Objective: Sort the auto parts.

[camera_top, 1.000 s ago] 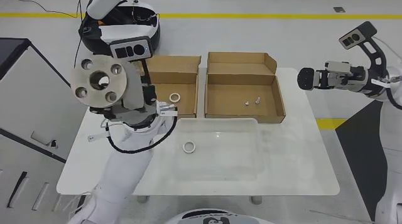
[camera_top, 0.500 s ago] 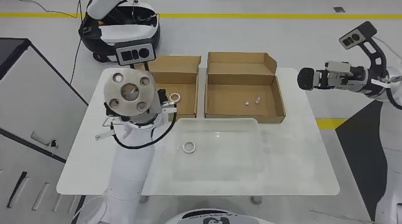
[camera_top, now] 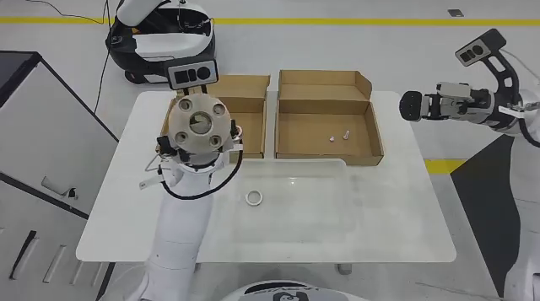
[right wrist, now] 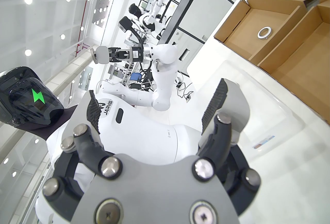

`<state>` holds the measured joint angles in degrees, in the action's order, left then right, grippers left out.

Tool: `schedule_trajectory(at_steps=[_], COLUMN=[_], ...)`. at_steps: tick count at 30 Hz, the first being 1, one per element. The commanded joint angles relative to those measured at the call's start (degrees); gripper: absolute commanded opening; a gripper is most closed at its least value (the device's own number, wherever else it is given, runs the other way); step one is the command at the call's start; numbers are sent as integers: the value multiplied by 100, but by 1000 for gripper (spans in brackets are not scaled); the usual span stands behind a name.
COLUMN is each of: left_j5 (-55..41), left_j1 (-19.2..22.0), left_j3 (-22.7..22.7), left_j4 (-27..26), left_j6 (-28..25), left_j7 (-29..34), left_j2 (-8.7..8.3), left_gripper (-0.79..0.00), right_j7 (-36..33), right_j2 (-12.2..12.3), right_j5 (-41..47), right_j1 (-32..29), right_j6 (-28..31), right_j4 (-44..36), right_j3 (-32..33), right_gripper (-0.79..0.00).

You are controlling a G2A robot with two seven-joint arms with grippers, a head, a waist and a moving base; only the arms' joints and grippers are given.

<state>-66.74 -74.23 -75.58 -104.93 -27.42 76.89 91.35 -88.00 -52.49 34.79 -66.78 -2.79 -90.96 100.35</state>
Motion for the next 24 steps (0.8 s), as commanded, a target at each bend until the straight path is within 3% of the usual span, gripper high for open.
schedule_trajectory(at_steps=[1, 8, 24], left_j5=[-49, -106, -106], left_j1=[-9, -15, -15], left_j3=[-57, -163, -163], left_j4=[8, -7, -7], left_j6=[62, 279, 279], left_j7=[61, 278, 278], left_j2=[43, 181, 181], left_gripper=[-785, -785, -785], right_j7=[0, 0, 0], right_j2=[0, 0, 0], right_j5=[0, 0, 0], right_j1=[0, 0, 0], right_j6=[0, 0, 0], right_j4=[0, 0, 0], right_j3=[0, 0, 0], right_gripper=[0, 0, 0])
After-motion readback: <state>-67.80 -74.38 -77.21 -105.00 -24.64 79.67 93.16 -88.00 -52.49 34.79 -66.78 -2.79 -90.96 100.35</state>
